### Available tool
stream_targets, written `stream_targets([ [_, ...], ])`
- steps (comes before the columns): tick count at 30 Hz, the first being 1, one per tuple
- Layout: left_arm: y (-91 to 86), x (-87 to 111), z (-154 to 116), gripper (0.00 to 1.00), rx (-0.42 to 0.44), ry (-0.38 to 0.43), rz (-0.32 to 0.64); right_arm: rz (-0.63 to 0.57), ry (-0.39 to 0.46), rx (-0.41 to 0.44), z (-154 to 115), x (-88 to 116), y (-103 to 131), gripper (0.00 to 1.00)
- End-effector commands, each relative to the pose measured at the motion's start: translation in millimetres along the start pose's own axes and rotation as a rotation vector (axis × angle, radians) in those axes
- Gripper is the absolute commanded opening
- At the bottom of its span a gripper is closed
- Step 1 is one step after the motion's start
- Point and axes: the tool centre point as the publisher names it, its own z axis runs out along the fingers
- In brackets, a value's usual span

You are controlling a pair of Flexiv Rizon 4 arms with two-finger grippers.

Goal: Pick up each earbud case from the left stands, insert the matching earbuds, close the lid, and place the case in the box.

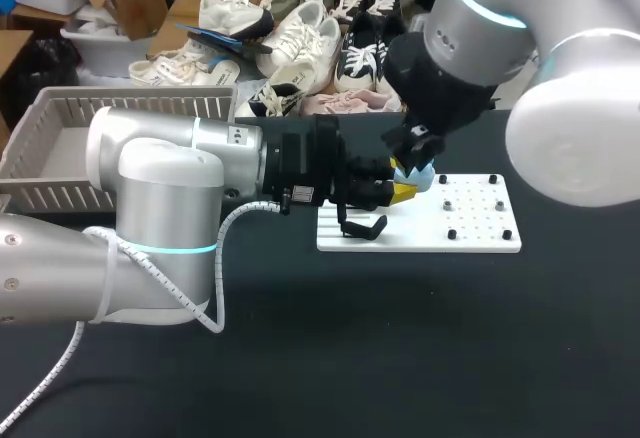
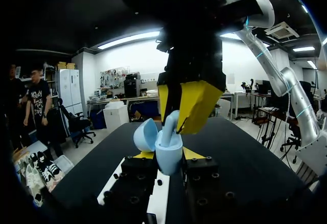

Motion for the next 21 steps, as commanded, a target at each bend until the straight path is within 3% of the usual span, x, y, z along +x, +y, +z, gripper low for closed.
stream_targets([
  [1, -1.1, 0.4, 1.3, 0.0, -0.008, -0.001, 0.001, 0.004, 0.005, 0.005, 0.7, -1.1, 1.2, 0.0],
  [21, -1.1, 0.4, 1.3, 0.0, -0.008, -0.001, 0.001, 0.004, 0.005, 0.008, -2.4, 2.7, 0.6, 0.0],
])
